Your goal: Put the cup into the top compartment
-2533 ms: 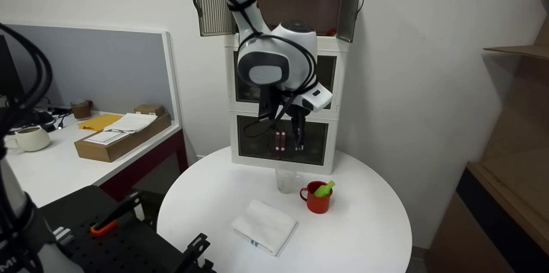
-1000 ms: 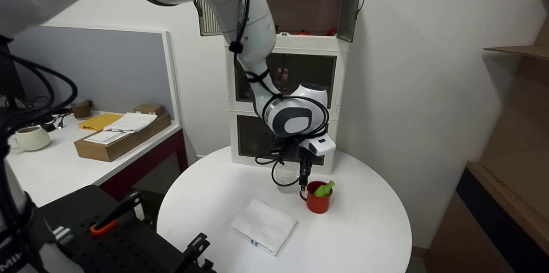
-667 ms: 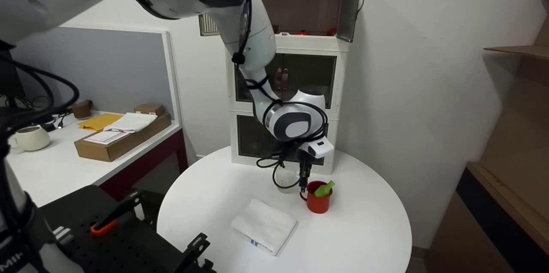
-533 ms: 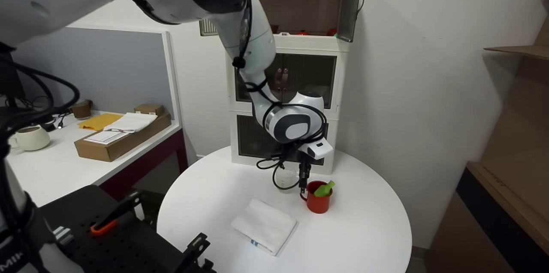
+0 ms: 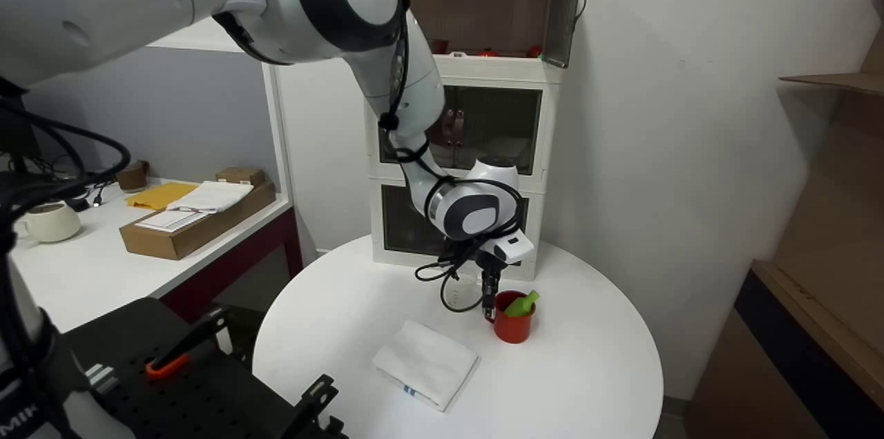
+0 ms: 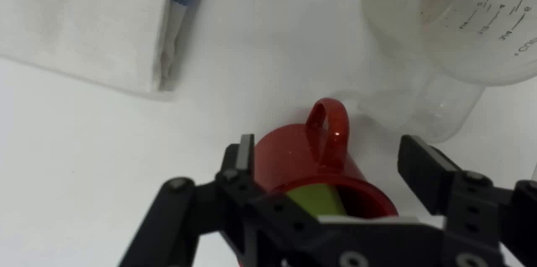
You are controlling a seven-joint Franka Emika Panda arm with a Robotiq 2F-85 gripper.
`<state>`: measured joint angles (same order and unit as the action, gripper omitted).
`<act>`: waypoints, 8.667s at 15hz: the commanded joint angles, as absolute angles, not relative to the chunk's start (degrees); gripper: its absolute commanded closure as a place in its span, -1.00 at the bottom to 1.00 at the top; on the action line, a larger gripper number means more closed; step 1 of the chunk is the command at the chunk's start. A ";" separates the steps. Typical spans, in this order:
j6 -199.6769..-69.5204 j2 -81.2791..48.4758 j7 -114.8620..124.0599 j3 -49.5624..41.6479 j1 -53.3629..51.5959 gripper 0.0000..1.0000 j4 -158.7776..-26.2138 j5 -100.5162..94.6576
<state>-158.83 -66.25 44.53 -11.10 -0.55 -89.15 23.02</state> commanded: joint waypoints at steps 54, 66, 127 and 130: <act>-149.49 0.68 16.23 2.83 -2.27 0.93 -125.42 31.02; -144.34 -3.15 7.20 1.22 -1.42 0.93 -112.53 51.45; -132.52 -0.43 1.03 -0.71 1.83 -1.00 -118.04 11.33; -131.08 0.99 -3.88 -2.53 3.39 -1.00 -126.91 6.67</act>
<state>-131.69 -2.59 0.55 -1.04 2.34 -117.51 11.12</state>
